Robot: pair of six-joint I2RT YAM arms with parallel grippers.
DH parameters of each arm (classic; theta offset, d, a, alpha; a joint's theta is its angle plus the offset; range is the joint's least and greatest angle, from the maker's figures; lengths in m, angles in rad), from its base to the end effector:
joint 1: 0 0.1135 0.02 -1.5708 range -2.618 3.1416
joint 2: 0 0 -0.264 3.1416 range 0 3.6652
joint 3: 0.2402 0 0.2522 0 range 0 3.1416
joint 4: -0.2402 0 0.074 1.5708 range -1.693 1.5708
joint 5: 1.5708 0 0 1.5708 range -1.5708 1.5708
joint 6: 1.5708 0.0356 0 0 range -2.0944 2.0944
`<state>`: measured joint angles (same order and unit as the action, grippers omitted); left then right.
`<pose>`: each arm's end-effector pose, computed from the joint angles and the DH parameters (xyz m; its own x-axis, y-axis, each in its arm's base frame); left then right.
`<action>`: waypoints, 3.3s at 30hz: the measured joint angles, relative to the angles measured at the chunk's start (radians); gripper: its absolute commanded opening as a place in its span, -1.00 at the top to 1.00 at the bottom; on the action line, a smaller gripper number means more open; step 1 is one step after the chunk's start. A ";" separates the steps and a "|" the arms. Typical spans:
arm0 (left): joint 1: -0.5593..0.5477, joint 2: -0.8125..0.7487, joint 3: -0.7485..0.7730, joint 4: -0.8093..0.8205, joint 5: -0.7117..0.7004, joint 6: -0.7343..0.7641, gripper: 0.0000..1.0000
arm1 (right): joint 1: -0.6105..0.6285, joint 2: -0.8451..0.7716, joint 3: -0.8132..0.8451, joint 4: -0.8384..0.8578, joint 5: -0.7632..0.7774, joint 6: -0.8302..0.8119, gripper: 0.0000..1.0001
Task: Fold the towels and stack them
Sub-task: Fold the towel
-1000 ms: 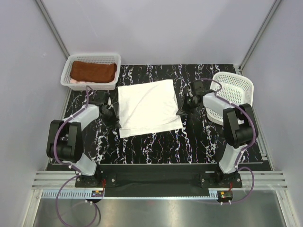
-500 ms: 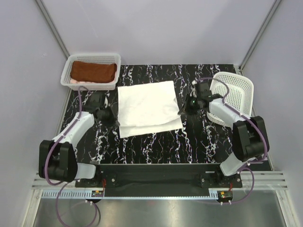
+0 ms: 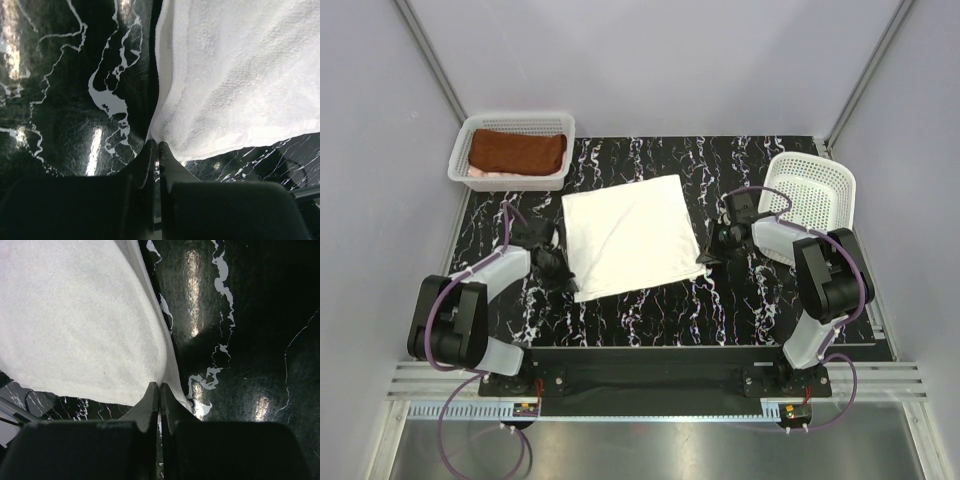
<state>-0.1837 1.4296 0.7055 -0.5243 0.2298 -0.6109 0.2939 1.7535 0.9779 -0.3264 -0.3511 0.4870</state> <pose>0.2350 -0.0519 0.1545 -0.9066 -0.3996 -0.1356 -0.3311 0.8728 -0.3587 0.3156 0.1083 0.1486 -0.9515 0.1711 -0.2557 0.0278 0.8754 0.4826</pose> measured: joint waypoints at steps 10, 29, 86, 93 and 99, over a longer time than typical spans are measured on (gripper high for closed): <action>-0.036 -0.193 0.316 -0.192 -0.036 0.006 1.00 | 0.000 -0.012 0.031 -0.018 0.017 0.000 1.00; -0.075 -0.131 -0.132 0.003 0.016 -0.094 1.00 | 0.000 -0.011 0.046 -0.047 0.020 -0.004 1.00; -0.018 -0.100 -0.063 -0.009 -0.125 -0.077 0.15 | 0.041 -0.127 -0.147 -0.021 0.077 0.035 0.83; -0.061 -0.101 -0.072 0.000 -0.106 -0.071 0.44 | 0.041 -0.230 -0.247 -0.015 0.100 0.055 0.98; -0.159 -0.137 -0.077 -0.016 -0.098 -0.095 0.00 | 0.051 -0.484 -0.414 -0.110 0.135 0.159 0.53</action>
<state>-0.3431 1.2930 0.6285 -0.5407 0.1322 -0.7059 0.3450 1.2690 0.5636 -0.4362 -0.2161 0.6464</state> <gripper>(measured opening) 0.368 0.078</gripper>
